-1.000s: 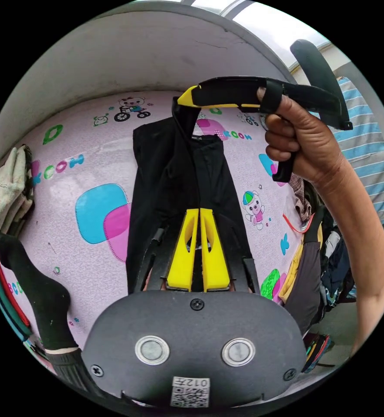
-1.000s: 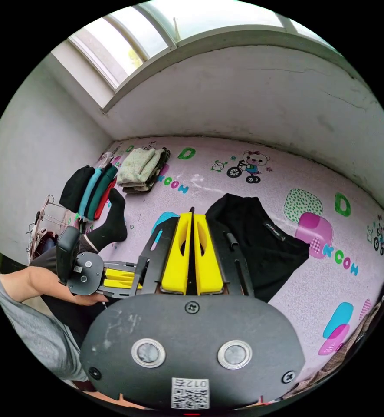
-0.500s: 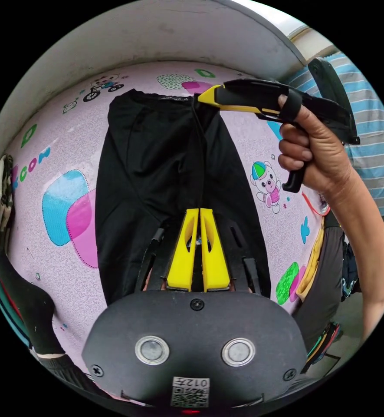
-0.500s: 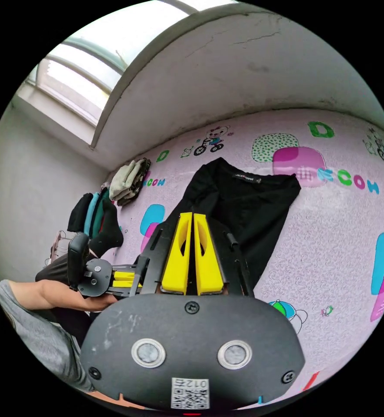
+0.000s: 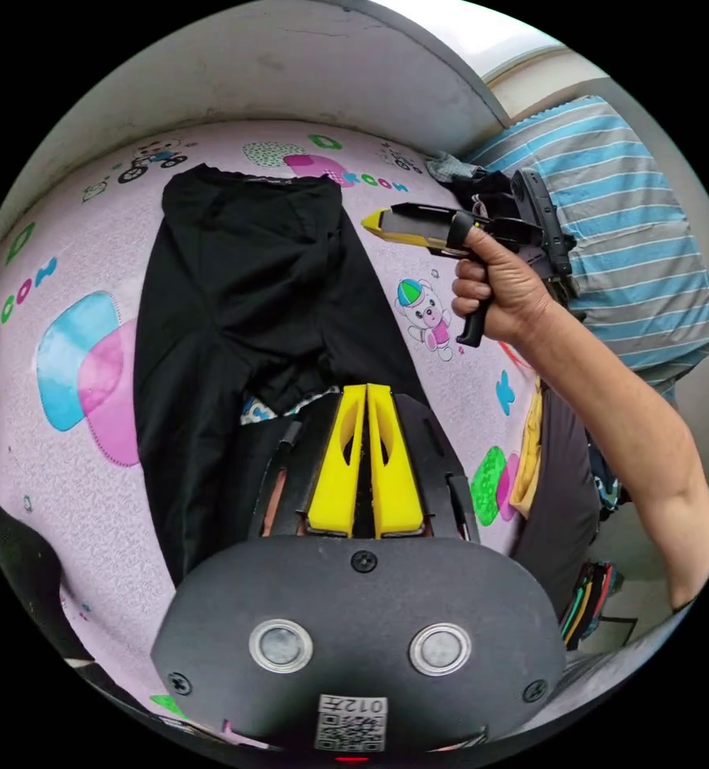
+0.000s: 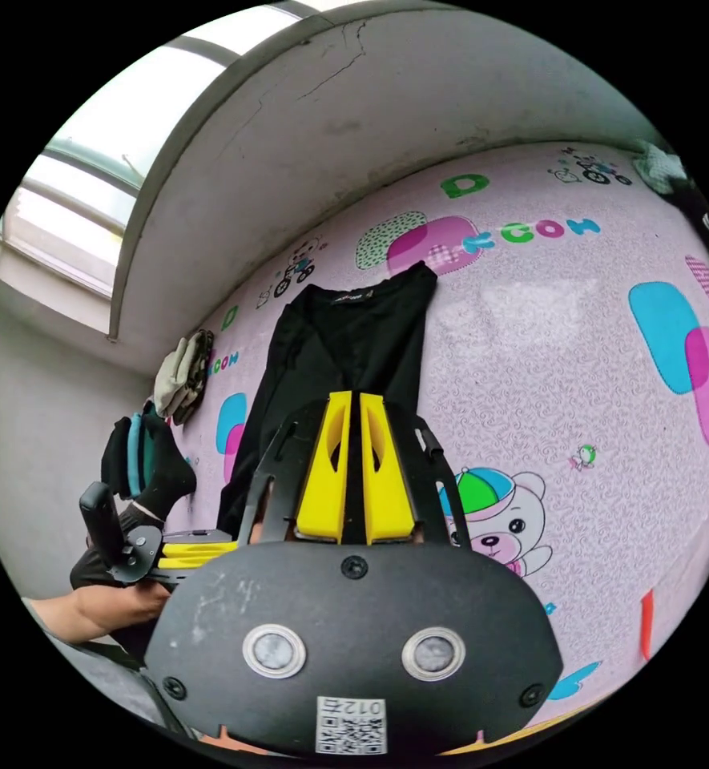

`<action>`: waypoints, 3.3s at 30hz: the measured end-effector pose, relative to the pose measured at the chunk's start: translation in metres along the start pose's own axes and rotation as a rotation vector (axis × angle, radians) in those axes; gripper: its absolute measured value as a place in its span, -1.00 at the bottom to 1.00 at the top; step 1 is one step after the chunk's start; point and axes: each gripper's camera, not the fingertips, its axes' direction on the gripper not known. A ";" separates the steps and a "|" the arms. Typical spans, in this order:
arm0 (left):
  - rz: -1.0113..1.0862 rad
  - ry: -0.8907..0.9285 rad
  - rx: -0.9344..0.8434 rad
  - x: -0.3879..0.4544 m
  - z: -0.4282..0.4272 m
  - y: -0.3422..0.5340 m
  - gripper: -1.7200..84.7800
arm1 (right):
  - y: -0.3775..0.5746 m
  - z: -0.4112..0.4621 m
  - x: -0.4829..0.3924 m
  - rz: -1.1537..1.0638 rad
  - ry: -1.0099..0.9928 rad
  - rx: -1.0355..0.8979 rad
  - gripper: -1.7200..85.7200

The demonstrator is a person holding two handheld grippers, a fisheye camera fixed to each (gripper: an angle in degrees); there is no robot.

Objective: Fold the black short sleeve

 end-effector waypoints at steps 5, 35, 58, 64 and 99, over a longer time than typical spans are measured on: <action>0.066 -0.187 0.015 0.019 0.008 0.011 -0.95 | 0.002 0.015 0.017 0.057 -0.092 -0.035 -0.95; 0.295 -0.197 0.063 0.063 0.078 0.022 -0.96 | -0.103 0.092 0.110 0.402 -0.198 -0.298 -0.79; 0.215 -0.148 0.058 0.005 0.131 0.072 -0.96 | -0.080 0.149 0.054 0.055 0.012 -0.346 -0.83; 0.222 -0.161 0.063 -0.006 0.142 0.088 -0.96 | -0.056 0.179 0.029 -0.098 0.091 -0.389 -0.96; -0.184 -0.389 -0.024 -0.095 0.084 0.372 -0.74 | 0.307 0.233 -0.039 -0.074 -0.224 -0.105 -0.81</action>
